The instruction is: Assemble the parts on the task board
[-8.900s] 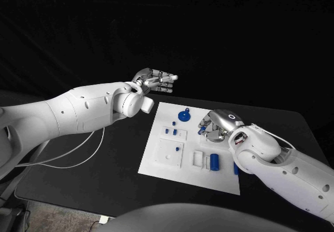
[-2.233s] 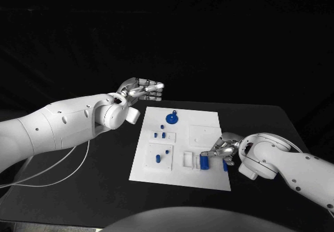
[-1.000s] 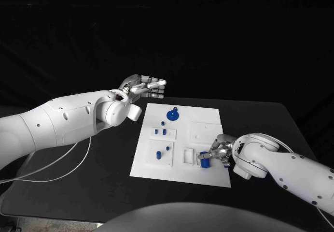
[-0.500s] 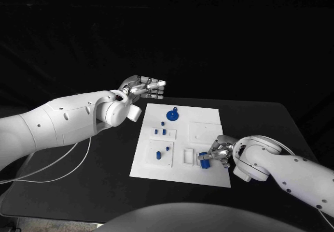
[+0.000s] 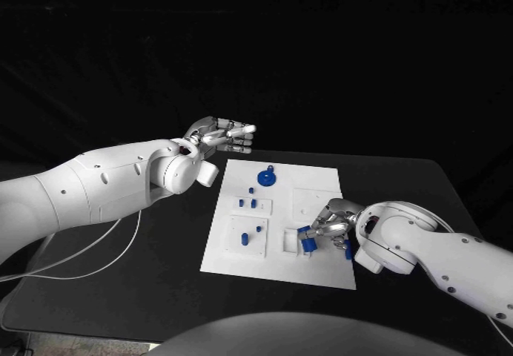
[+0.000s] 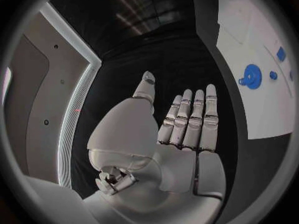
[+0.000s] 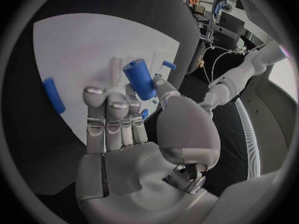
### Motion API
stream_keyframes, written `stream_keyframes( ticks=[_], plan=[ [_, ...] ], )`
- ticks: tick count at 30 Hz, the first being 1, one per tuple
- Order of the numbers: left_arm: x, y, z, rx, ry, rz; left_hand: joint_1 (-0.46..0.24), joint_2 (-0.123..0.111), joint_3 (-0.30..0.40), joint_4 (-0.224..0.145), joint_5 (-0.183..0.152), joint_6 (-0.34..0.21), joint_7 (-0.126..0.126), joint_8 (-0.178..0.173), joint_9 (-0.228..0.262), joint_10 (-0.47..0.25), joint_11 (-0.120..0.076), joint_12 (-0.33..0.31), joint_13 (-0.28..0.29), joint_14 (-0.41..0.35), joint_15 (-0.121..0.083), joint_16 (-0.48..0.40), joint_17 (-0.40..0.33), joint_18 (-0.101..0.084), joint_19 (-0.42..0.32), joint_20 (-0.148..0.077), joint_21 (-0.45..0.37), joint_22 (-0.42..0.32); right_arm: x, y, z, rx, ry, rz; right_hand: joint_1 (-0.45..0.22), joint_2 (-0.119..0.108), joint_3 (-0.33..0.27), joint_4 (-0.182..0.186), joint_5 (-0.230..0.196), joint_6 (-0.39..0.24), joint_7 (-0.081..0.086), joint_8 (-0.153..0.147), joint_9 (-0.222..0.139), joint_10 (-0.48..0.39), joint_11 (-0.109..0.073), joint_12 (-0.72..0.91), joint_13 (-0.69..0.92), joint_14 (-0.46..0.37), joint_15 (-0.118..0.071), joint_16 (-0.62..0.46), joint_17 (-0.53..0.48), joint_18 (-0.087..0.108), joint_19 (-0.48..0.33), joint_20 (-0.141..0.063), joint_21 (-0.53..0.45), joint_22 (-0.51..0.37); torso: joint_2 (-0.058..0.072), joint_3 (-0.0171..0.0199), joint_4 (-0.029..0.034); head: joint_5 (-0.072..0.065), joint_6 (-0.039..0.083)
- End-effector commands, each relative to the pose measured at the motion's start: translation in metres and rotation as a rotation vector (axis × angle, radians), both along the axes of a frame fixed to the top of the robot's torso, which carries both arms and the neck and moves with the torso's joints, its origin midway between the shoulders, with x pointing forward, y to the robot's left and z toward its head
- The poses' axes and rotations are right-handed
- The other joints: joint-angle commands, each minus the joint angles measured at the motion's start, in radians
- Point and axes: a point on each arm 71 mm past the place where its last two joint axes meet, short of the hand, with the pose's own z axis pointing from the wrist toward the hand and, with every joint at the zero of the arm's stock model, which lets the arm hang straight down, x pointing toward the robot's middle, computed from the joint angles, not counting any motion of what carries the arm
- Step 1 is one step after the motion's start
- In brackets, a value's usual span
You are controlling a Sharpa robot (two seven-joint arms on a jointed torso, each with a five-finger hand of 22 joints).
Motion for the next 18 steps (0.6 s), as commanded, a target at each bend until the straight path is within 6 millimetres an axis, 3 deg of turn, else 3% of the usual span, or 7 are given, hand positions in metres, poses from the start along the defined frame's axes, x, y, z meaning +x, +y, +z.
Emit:
stream_keyframes(
  ticks=[1,7,18],
  plan=[
    [0.000,-0.003,0.000,-0.011,0.008,-0.016,-0.004,-0.002,0.002,0.006,-0.004,-0.009,0.002,-0.004,-0.001,-0.008,0.001,0.000,0.001,-0.005,-0.002,-0.002,-0.001,0.002,-0.004,0.002,0.002,0.000,0.000,0.005,0.003,0.031,0.006,0.008,0.005,0.009,0.134,-0.141,0.010,0.010,0.000,0.003,0.011,0.013,-0.005,0.004,0.001,0.004,-0.002,0.000,0.000,-0.017,0.054,-0.005,0.004,0.044,0.001,-0.0004,0.0003,0.001,-0.001],
    [0.000,-0.004,0.000,-0.010,0.011,-0.018,-0.004,-0.006,0.005,0.011,-0.004,-0.020,0.003,-0.005,-0.002,-0.009,0.002,0.000,0.001,-0.006,-0.001,-0.002,-0.001,0.002,-0.005,0.003,0.002,0.000,0.004,0.007,0.001,-0.005,0.051,0.025,0.003,0.011,0.123,-0.136,0.005,0.008,0.000,0.002,0.009,0.011,-0.004,0.001,-0.001,0.004,-0.001,0.000,0.000,-0.018,0.053,-0.003,0.002,0.046,0.000,-0.0024,0.0002,0.000,-0.002],
    [0.000,-0.009,-0.001,-0.009,0.019,-0.030,-0.007,-0.014,0.012,0.026,-0.004,-0.031,0.004,-0.005,-0.002,-0.015,0.004,0.000,0.001,-0.021,0.001,-0.003,-0.002,0.003,-0.006,0.004,0.001,-0.001,0.005,0.009,-0.013,-0.092,0.097,0.035,-0.011,0.021,0.091,-0.111,0.014,0.012,-0.004,0.002,0.000,0.016,-0.006,-0.007,-0.010,0.004,0.000,0.002,0.003,-0.020,0.054,-0.002,-0.001,0.052,0.001,-0.0001,-0.0011,0.004,-0.006]
  ],
)
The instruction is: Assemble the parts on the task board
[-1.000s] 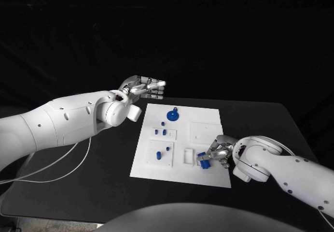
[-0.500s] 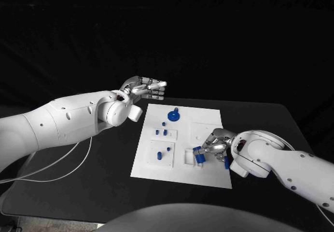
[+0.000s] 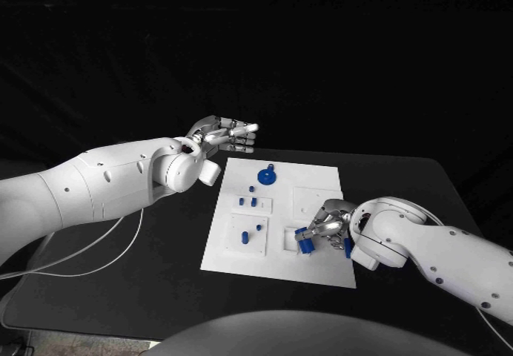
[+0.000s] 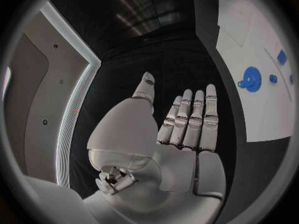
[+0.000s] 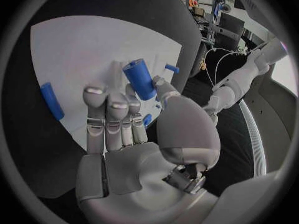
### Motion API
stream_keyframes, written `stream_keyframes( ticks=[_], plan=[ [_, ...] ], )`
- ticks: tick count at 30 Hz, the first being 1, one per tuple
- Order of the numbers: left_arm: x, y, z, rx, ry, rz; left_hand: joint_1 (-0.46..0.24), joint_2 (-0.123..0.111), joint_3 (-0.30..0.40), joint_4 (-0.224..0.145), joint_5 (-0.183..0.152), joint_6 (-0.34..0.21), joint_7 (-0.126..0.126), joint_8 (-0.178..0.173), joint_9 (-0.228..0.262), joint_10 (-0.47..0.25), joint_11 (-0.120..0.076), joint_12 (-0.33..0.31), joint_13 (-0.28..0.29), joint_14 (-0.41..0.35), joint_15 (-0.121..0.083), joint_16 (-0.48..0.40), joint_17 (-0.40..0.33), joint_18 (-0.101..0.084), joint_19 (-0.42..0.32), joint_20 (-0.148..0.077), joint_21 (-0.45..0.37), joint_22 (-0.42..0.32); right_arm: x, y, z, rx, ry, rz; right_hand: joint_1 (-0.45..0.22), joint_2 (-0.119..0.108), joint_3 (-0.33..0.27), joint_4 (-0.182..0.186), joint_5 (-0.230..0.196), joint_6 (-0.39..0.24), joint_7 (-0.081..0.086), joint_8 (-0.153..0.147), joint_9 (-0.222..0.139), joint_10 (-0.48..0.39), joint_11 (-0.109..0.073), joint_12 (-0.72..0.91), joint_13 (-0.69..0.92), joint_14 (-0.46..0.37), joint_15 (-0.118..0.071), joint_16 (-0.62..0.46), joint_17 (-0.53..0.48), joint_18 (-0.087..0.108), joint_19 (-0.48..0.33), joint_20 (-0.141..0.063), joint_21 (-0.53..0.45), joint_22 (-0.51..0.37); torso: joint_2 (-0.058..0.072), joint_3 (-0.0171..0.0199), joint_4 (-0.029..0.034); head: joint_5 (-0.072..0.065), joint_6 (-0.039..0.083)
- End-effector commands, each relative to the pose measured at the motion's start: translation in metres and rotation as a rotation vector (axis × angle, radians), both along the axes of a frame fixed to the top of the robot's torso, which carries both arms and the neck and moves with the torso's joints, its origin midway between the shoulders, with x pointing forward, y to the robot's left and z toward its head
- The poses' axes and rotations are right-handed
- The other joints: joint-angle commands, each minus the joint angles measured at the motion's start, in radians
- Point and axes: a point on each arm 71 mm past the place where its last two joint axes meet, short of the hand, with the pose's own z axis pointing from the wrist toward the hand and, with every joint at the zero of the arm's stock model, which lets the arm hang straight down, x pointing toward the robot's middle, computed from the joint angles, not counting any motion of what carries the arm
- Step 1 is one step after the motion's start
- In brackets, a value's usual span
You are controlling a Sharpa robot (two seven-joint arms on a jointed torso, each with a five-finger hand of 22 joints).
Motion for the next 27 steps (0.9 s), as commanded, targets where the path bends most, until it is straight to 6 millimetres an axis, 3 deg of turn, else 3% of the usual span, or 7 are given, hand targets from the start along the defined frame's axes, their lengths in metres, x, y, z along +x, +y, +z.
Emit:
stream_keyframes(
  ticks=[1,5,15,18,20,27],
  plan=[
    [-0.001,-0.004,0.000,-0.010,0.008,-0.021,-0.003,-0.009,0.001,0.011,-0.004,-0.005,0.001,-0.005,-0.001,-0.012,0.001,0.000,0.001,-0.010,0.001,-0.003,-0.002,0.003,-0.007,0.004,0.001,-0.001,0.000,0.002,-0.005,-0.058,0.027,0.022,-0.004,0.013,0.099,-0.098,0.006,0.011,-0.002,0.007,0.000,0.017,-0.006,-0.008,-0.004,0.005,-0.001,0.001,0.000,-0.020,0.054,-0.003,-0.001,0.052,0.000,0.0008,-0.0011,0.003,-0.001],
    [-0.001,-0.005,0.000,-0.010,0.011,-0.025,-0.005,-0.011,0.001,0.014,-0.004,-0.014,0.002,-0.006,-0.001,-0.013,0.001,0.000,0.001,-0.012,0.002,-0.004,-0.002,0.003,-0.007,0.005,0.001,-0.001,0.001,0.006,-0.008,-0.067,0.024,0.020,-0.010,0.011,0.092,-0.087,0.000,0.012,-0.003,0.007,-0.006,0.021,-0.006,-0.010,-0.006,0.005,-0.001,0.000,-0.001,-0.021,0.054,-0.003,-0.003,0.053,0.000,0.0011,0.0007,0.004,-0.001],
    [-0.001,-0.006,0.000,-0.008,0.016,-0.029,-0.009,-0.014,0.006,0.029,-0.004,-0.031,0.005,-0.006,-0.002,-0.016,0.002,0.000,0.001,-0.019,0.003,-0.004,-0.002,0.005,-0.009,0.006,0.001,-0.001,0.007,0.014,-0.009,-0.062,-0.010,-0.001,-0.021,0.004,0.069,-0.017,-0.046,0.019,-0.006,0.007,-0.022,0.031,-0.008,-0.005,0.000,0.006,-0.003,0.002,0.001,-0.021,0.056,-0.005,0.003,0.055,0.000,-0.0008,0.0007,0.008,-0.002],
    [-0.001,-0.006,0.000,-0.008,0.017,-0.031,-0.011,-0.015,0.007,0.031,-0.004,-0.033,0.005,-0.006,-0.002,-0.017,0.003,0.000,0.001,-0.021,0.004,-0.004,-0.002,0.005,-0.009,0.006,0.001,-0.001,0.008,0.015,-0.008,-0.061,-0.014,-0.002,-0.017,0.004,0.072,0.005,-0.054,0.022,-0.007,0.007,-0.025,0.035,-0.008,-0.003,0.002,0.006,-0.004,0.002,0.001,-0.021,0.056,-0.005,0.004,0.056,0.001,-0.0003,-0.0006,0.012,-0.003],
    [-0.001,-0.006,-0.001,-0.007,0.019,-0.032,-0.011,-0.015,0.007,0.032,-0.004,-0.034,0.005,-0.006,-0.002,-0.018,0.003,0.000,0.001,-0.021,0.004,-0.004,-0.002,0.005,-0.009,0.007,0.001,-0.001,0.009,0.016,-0.008,-0.061,-0.014,0.000,-0.016,0.017,0.089,0.010,-0.096,0.024,-0.008,0.007,-0.026,0.038,-0.010,0.001,0.005,0.006,-0.004,0.004,0.002,-0.022,0.057,-0.006,0.007,0.056,0.000,0.0001,-0.0014,0.014,-0.003],
    [-0.001,-0.008,-0.001,-0.006,0.023,-0.038,-0.014,-0.014,0.007,0.036,-0.004,-0.036,0.005,-0.006,-0.002,-0.019,0.003,0.000,0.001,-0.023,0.005,-0.004,-0.002,0.005,-0.010,0.007,0.001,-0.001,0.009,0.019,-0.008,-0.067,-0.005,0.019,-0.049,0.004,0.108,0.036,-0.109,0.031,-0.009,0.007,-0.029,0.045,-0.010,0.007,0.011,0.006,-0.004,0.005,0.003,-0.023,0.056,-0.006,0.013,0.058,0.000,0.0013,-0.0005,0.017,-0.004]
  ],
)
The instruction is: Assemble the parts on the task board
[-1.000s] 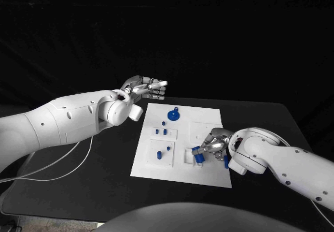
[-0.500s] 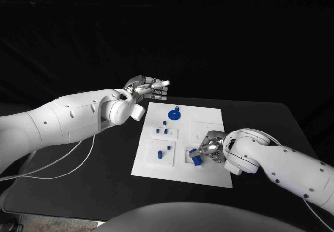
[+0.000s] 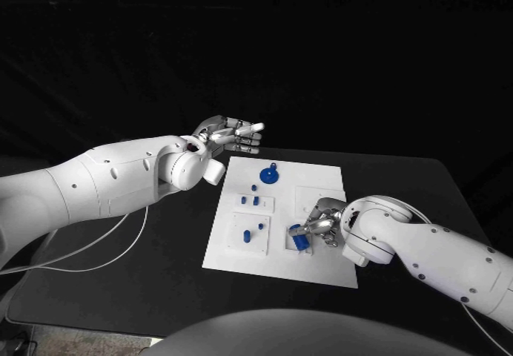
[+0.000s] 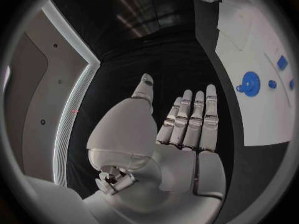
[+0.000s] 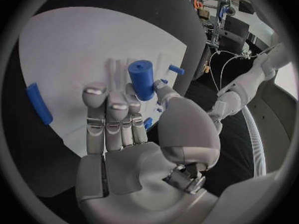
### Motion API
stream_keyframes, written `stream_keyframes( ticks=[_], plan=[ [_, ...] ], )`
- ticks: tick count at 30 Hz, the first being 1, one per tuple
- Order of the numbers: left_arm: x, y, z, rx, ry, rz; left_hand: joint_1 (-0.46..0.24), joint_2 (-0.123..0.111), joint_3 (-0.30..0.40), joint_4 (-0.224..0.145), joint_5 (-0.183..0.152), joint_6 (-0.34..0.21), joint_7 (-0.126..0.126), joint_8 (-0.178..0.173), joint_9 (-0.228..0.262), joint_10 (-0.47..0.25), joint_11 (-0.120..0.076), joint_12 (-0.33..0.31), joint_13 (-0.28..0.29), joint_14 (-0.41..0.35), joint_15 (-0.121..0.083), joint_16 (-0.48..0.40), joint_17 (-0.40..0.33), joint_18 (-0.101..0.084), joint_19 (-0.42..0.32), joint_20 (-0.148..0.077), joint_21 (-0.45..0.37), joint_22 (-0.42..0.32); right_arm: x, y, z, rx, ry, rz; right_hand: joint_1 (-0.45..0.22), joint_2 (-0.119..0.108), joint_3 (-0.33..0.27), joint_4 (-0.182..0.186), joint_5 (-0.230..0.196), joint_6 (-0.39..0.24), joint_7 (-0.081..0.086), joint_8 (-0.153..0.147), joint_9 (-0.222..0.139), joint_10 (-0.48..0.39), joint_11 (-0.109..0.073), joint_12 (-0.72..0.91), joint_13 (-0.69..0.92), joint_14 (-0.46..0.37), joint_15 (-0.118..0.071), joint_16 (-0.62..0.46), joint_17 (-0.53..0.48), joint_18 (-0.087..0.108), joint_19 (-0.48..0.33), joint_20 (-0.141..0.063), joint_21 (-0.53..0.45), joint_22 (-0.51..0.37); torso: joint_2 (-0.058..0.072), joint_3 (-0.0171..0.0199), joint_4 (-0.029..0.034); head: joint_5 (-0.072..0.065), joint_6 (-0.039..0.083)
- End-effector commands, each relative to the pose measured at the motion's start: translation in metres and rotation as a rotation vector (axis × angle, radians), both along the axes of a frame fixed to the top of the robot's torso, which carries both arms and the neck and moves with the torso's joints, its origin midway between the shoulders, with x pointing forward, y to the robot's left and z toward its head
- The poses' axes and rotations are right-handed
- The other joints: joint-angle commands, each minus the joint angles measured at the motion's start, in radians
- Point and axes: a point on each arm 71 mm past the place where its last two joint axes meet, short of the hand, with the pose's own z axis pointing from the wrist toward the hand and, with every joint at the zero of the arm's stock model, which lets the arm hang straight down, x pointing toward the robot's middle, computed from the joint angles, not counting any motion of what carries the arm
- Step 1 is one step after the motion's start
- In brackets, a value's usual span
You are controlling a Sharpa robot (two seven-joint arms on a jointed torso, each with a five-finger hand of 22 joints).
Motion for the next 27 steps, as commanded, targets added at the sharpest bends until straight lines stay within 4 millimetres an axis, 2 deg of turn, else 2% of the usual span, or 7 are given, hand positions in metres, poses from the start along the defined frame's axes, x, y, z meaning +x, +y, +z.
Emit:
stream_keyframes(
  ticks=[1,7,11,13,19,22,27],
  plan=[
    [-0.0005,-0.0030,0.0002,-0.007,0.005,-0.020,-0.005,-0.005,-0.001,0.005,-0.004,-0.008,-0.002,-0.006,-0.001,-0.008,0.000,0.000,0.001,-0.005,0.002,-0.004,-0.002,0.005,-0.006,0.003,0.001,-0.001,-0.0001,-0.0007,-0.0013,-0.035,0.011,0.006,-0.016,-0.002,0.038,-0.032,-0.009,0.013,-0.005,-0.005,0.001,0.030,-0.024,0.002,0.001,0.002,-0.003,0.006,0.001,-0.017,0.056,-0.006,0.007,0.059,0.000,0.0013,0.0004,0.003,0.000],
    [-0.0002,-0.0032,-0.0002,-0.005,0.008,-0.022,-0.007,-0.006,0.000,0.009,-0.004,-0.013,-0.001,-0.006,-0.002,-0.010,0.000,0.000,0.001,-0.007,0.002,-0.004,-0.002,0.006,-0.008,0.004,0.001,-0.001,0.0010,-0.0016,-0.0033,-0.050,0.021,0.016,-0.033,-0.007,0.027,-0.010,-0.024,0.014,-0.005,-0.005,-0.001,0.031,-0.023,0.001,0.001,0.001,-0.003,0.005,0.000,-0.017,0.056,-0.006,0.006,0.059,0.000,0.0015,-0.0003,0.003,-0.001],
    [-0.0001,-0.0035,-0.0005,-0.003,0.011,-0.023,-0.008,-0.007,0.001,0.011,-0.004,-0.017,0.000,-0.006,-0.002,-0.011,0.000,0.000,0.001,-0.007,0.002,-0.004,-0.002,0.006,-0.008,0.004,0.001,-0.001,0.0014,-0.0020,-0.0045,-0.060,0.023,0.021,-0.047,-0.025,0.032,0.027,-0.088,0.015,-0.004,-0.005,-0.001,0.031,-0.022,0.000,0.001,0.001,-0.002,0.006,0.001,-0.016,0.056,-0.005,0.005,0.059,0.000,0.0021,-0.0004,0.004,-0.001],
    [0.0000,-0.0036,-0.0006,-0.002,0.012,-0.024,-0.008,-0.007,0.001,0.012,-0.004,-0.020,0.000,-0.007,-0.002,-0.011,0.001,0.000,0.001,-0.010,0.002,-0.004,-0.002,0.006,-0.008,0.004,0.001,-0.001,0.0015,-0.0021,-0.0053,-0.066,0.023,0.025,-0.056,-0.048,0.034,0.058,-0.116,0.016,-0.002,-0.005,-0.001,0.031,-0.021,-0.002,0.000,0.001,-0.001,0.006,0.001,-0.016,0.056,-0.005,0.004,0.058,0.000,0.0023,-0.0005,0.005,-0.002],
    [0.0000,-0.0040,-0.0009,0.000,0.015,-0.026,-0.010,-0.009,0.003,0.015,-0.004,-0.024,0.001,-0.007,-0.002,-0.013,0.001,0.000,0.001,-0.016,0.003,-0.004,-0.002,0.006,-0.009,0.005,0.001,-0.001,0.0011,-0.0020,-0.0069,-0.078,0.024,0.034,-0.075,-0.096,0.014,0.121,-0.125,0.015,0.000,-0.004,-0.003,0.030,-0.020,-0.006,-0.001,0.000,-0.004,0.004,0.002,-0.016,0.056,-0.008,0.004,0.059,0.000,0.0022,-0.0003,0.005,-0.003],
    [0.0001,-0.0042,-0.0010,0.001,0.016,-0.026,-0.010,-0.009,0.003,0.015,-0.004,-0.024,0.001,-0.007,-0.002,-0.013,0.001,0.000,0.001,-0.016,0.003,-0.004,-0.002,0.006,-0.009,0.005,0.001,-0.001,0.0001,-0.0012,-0.0074,-0.081,0.027,0.042,-0.050,-0.101,-0.059,0.167,-0.125,0.014,-0.001,-0.004,-0.005,0.030,-0.022,-0.011,-0.001,0.000,-0.004,0.002,0.005,-0.018,0.056,-0.009,0.004,0.059,0.000,0.0022,0.0000,0.005,-0.002],
    [0.0004,-0.0042,-0.0012,0.003,0.017,-0.026,-0.009,-0.014,0.006,0.019,-0.004,-0.044,0.003,-0.008,-0.003,-0.015,0.002,0.000,0.001,-0.018,0.003,-0.005,-0.002,0.006,-0.010,0.005,0.001,-0.001,-0.0006,-0.0004,-0.0073,-0.078,0.025,0.043,-0.026,-0.109,-0.093,0.212,-0.125,0.014,-0.001,-0.004,-0.007,0.031,-0.022,-0.012,0.002,0.002,-0.004,0.001,0.009,-0.019,0.056,-0.010,0.002,0.060,0.000,0.0019,-0.0006,0.005,-0.002]
  ],
)
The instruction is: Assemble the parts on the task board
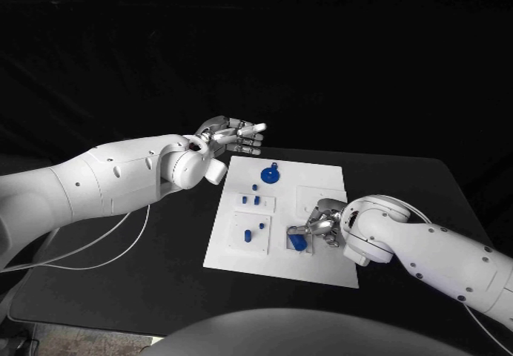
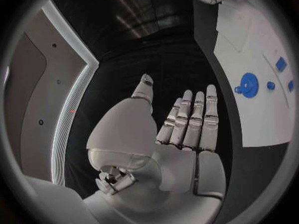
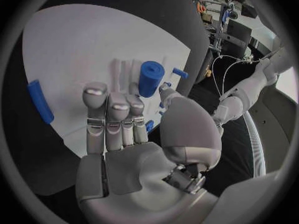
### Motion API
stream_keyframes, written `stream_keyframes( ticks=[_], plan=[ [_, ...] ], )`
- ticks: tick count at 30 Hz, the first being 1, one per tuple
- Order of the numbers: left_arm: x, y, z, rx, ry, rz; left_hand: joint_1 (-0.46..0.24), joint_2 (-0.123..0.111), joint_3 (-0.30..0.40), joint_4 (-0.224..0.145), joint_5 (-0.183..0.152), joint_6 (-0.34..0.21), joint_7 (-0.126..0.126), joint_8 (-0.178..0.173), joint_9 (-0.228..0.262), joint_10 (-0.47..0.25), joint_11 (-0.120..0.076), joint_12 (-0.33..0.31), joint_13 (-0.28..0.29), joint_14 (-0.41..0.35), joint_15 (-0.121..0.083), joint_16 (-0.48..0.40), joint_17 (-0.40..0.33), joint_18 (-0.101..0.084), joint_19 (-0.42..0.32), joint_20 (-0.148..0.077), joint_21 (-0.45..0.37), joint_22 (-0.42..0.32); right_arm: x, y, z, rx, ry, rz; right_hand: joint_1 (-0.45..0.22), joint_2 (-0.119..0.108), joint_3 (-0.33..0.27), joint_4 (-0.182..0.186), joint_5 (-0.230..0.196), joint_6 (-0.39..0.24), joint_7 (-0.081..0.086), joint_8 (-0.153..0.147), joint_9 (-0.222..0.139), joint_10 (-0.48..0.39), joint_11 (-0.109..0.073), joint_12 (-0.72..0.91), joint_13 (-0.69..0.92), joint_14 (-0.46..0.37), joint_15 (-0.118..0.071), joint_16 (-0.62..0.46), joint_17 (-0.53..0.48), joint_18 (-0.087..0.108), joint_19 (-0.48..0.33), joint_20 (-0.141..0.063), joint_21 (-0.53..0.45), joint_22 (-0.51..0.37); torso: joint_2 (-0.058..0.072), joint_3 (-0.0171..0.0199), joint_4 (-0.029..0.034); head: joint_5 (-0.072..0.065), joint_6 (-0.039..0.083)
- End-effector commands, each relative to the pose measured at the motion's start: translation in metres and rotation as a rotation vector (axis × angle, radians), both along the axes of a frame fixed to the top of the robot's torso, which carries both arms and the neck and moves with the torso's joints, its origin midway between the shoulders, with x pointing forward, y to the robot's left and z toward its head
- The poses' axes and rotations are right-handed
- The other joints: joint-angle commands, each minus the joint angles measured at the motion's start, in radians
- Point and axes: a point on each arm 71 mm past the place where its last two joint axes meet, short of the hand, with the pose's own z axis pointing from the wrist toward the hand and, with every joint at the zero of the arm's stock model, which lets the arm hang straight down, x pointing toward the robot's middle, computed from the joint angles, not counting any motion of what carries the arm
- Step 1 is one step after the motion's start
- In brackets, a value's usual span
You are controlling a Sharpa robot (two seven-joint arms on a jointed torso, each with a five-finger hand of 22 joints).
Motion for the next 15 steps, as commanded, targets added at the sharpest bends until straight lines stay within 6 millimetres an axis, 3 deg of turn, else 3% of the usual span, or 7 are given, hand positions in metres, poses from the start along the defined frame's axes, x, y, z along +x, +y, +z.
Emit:
stream_keyframes(
  ticks=[1,6,9,15],
  plan=[
    [-0.0003,-0.0025,0.0003,-0.004,0.001,-0.017,-0.004,-0.008,-0.001,0.007,-0.004,-0.009,0.001,-0.003,-0.001,-0.008,0.002,0.000,0.001,-0.007,-0.001,-0.004,-0.001,0.006,-0.006,0.002,0.001,-0.001,-0.0028,-0.0012,-0.0029,-0.038,0.018,0.012,0.009,0.001,-0.005,0.016,-0.003,0.001,0.006,-0.001,-0.001,0.002,0.005,-0.003,0.002,0.001,-0.005,-0.001,0.002,-0.019,0.052,-0.006,-0.001,0.060,0.000,-0.0004,-0.0001,0.000,0.000],
    [-0.0002,-0.0014,0.0001,-0.001,0.003,-0.015,-0.004,-0.009,0.001,0.009,-0.004,-0.010,0.001,-0.001,-0.001,-0.008,0.002,0.000,0.001,-0.007,-0.001,-0.005,-0.001,0.007,-0.006,0.002,0.001,-0.001,-0.0036,-0.0001,-0.0004,-0.026,0.000,0.009,0.003,-0.007,-0.028,0.027,-0.003,0.000,0.006,-0.001,-0.002,0.003,0.005,-0.003,0.004,0.002,-0.005,-0.001,0.004,-0.018,0.053,-0.007,0.001,0.061,0.000,0.0003,0.0012,0.000,-0.002],
    [-0.0003,-0.0008,0.0000,0.001,0.004,-0.014,-0.004,-0.009,0.001,0.009,-0.004,-0.010,0.001,-0.001,-0.001,-0.008,0.002,0.000,0.001,-0.007,-0.001,-0.005,-0.001,0.007,-0.006,0.002,0.001,-0.001,-0.0043,0.0001,0.0017,-0.020,-0.012,0.008,0.001,0.003,-0.078,0.031,-0.003,0.000,0.006,-0.001,-0.002,0.005,0.005,-0.003,0.006,0.002,-0.005,-0.002,0.006,-0.018,0.053,-0.007,0.002,0.061,0.001,0.0002,0.0007,0.000,0.001],
    [-0.0003,-0.0002,0.0000,0.003,0.004,-0.014,-0.004,-0.009,0.001,0.009,-0.004,-0.010,0.001,-0.001,-0.001,-0.008,0.002,0.000,0.001,-0.007,-0.001,-0.005,-0.001,0.007,-0.006,0.002,0.001,-0.001,-0.0074,-0.0010,0.0067,-0.007,-0.028,0.019,0.002,0.008,-0.088,0.032,-0.003,0.002,0.005,-0.001,-0.001,0.007,0.004,-0.002,0.008,0.003,-0.006,-0.002,0.007,-0.019,0.053,-0.007,0.005,0.062,0.000,0.0001,-0.0003,0.002,0.003]
  ],
)
